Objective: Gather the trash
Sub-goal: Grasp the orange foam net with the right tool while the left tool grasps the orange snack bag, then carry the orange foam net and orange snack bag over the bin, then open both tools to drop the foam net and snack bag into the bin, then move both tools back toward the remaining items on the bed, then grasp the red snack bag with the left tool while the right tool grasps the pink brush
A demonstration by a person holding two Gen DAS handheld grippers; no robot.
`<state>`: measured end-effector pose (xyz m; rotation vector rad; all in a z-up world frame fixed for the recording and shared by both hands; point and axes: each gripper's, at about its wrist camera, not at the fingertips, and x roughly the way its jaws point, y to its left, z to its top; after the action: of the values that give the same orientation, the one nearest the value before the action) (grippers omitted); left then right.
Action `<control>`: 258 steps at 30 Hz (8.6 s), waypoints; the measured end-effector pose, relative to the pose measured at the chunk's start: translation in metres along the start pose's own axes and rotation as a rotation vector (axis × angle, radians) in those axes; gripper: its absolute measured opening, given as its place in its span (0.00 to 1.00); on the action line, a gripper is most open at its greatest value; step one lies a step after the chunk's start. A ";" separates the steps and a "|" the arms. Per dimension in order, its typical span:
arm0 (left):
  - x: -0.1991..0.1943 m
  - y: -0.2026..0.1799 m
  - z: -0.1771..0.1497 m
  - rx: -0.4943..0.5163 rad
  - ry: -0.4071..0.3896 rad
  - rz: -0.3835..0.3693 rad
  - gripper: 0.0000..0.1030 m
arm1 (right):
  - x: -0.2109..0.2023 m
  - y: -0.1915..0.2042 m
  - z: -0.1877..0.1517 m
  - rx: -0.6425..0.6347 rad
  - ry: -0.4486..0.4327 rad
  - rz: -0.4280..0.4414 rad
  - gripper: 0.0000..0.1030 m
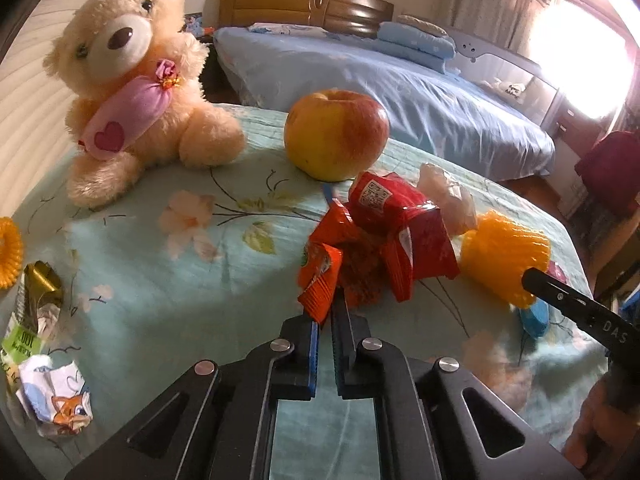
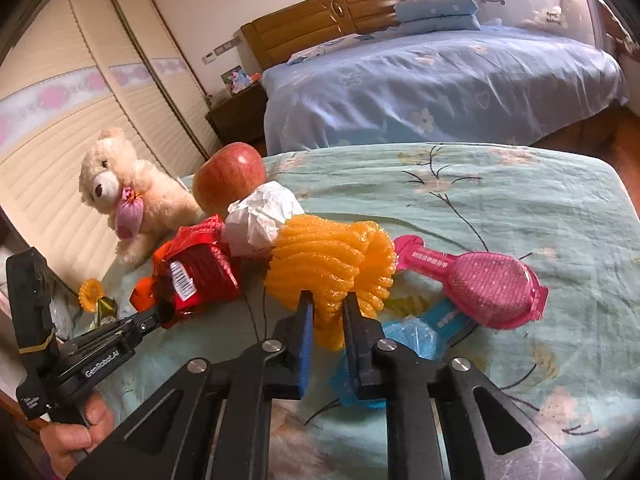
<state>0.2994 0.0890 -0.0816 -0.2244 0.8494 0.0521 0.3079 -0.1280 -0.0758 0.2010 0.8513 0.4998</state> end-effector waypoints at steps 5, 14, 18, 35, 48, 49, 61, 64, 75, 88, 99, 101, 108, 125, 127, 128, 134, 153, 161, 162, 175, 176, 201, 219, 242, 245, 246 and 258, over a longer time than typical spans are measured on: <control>-0.013 -0.001 -0.010 -0.001 -0.020 -0.010 0.01 | -0.016 0.003 -0.007 -0.003 -0.016 0.011 0.12; -0.049 -0.015 -0.032 0.029 -0.040 -0.069 0.01 | -0.049 0.002 -0.026 0.008 -0.041 0.019 0.12; -0.063 -0.029 -0.043 0.059 -0.035 -0.106 0.01 | -0.062 -0.004 -0.036 0.019 -0.047 0.009 0.12; -0.076 -0.103 -0.066 0.204 0.006 -0.248 0.01 | -0.124 -0.058 -0.073 0.111 -0.093 -0.092 0.12; -0.069 -0.155 -0.072 0.283 0.032 -0.319 0.01 | -0.161 -0.099 -0.088 0.187 -0.138 -0.158 0.12; -0.068 -0.159 -0.072 0.289 0.034 -0.323 0.01 | -0.163 -0.102 -0.090 0.192 -0.141 -0.162 0.12; -0.059 -0.200 -0.079 0.352 0.049 -0.363 0.01 | -0.187 -0.128 -0.101 0.237 -0.164 -0.215 0.12; -0.057 -0.210 -0.080 0.369 0.052 -0.371 0.01 | -0.193 -0.134 -0.103 0.247 -0.172 -0.227 0.12; -0.048 -0.249 -0.086 0.424 0.066 -0.398 0.01 | -0.211 -0.161 -0.110 0.286 -0.190 -0.272 0.12; -0.032 -0.290 -0.088 0.466 0.085 -0.418 0.01 | -0.227 -0.193 -0.119 0.328 -0.201 -0.327 0.12; -0.019 -0.319 -0.086 0.496 0.102 -0.432 0.01 | -0.233 -0.215 -0.122 0.358 -0.198 -0.365 0.12; -0.016 -0.323 -0.087 0.501 0.107 -0.435 0.01 | -0.234 -0.218 -0.122 0.361 -0.198 -0.369 0.12; -0.009 -0.339 -0.085 0.522 0.109 -0.435 0.01 | -0.237 -0.226 -0.120 0.371 -0.203 -0.388 0.12; 0.008 -0.367 -0.086 0.553 0.131 -0.432 0.01 | -0.236 -0.240 -0.114 0.381 -0.195 -0.412 0.12; 0.010 -0.368 -0.087 0.556 0.131 -0.429 0.01 | -0.235 -0.242 -0.112 0.384 -0.193 -0.413 0.12; 0.010 -0.369 -0.087 0.556 0.133 -0.429 0.01 | -0.235 -0.243 -0.112 0.385 -0.192 -0.414 0.12; 0.012 -0.374 -0.087 0.555 0.139 -0.434 0.01 | -0.233 -0.248 -0.110 0.390 -0.184 -0.419 0.14; -0.016 -0.299 -0.089 0.430 0.105 -0.378 0.54 | -0.235 -0.228 -0.109 0.399 -0.224 -0.368 0.70; -0.040 -0.241 -0.093 0.335 0.082 -0.315 0.55 | -0.214 -0.181 -0.100 0.328 -0.217 -0.289 0.73; -0.043 -0.235 -0.095 0.325 0.081 -0.308 0.55 | -0.210 -0.176 -0.099 0.318 -0.212 -0.279 0.73; -0.064 -0.150 -0.089 0.199 0.060 -0.203 0.55 | -0.154 -0.109 -0.086 0.204 -0.129 -0.163 0.73; -0.065 -0.147 -0.088 0.193 0.061 -0.198 0.55 | -0.150 -0.105 -0.085 0.198 -0.124 -0.158 0.74; -0.028 -0.065 -0.023 -0.019 0.034 -0.059 0.63 | -0.067 -0.063 -0.030 0.006 -0.021 -0.054 0.77; 0.018 -0.046 0.013 -0.115 0.033 -0.013 0.34 | -0.005 -0.071 0.009 -0.105 0.076 -0.092 0.75; -0.023 -0.077 -0.034 0.020 0.041 -0.154 0.09 | -0.056 -0.067 -0.029 -0.070 0.043 -0.133 0.38; -0.026 -0.081 -0.040 0.031 0.049 -0.164 0.09 | -0.060 -0.066 -0.039 -0.061 0.065 -0.124 0.39; -0.026 -0.081 -0.042 0.031 0.051 -0.168 0.09 | -0.061 -0.066 -0.042 -0.057 0.081 -0.107 0.41; -0.029 -0.080 -0.046 0.029 0.060 -0.177 0.09 | -0.054 -0.058 -0.028 -0.137 0.079 -0.108 0.66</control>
<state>0.2566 0.0018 -0.0749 -0.2736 0.8864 -0.1327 0.2763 -0.2054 -0.0794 0.0089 0.8964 0.4652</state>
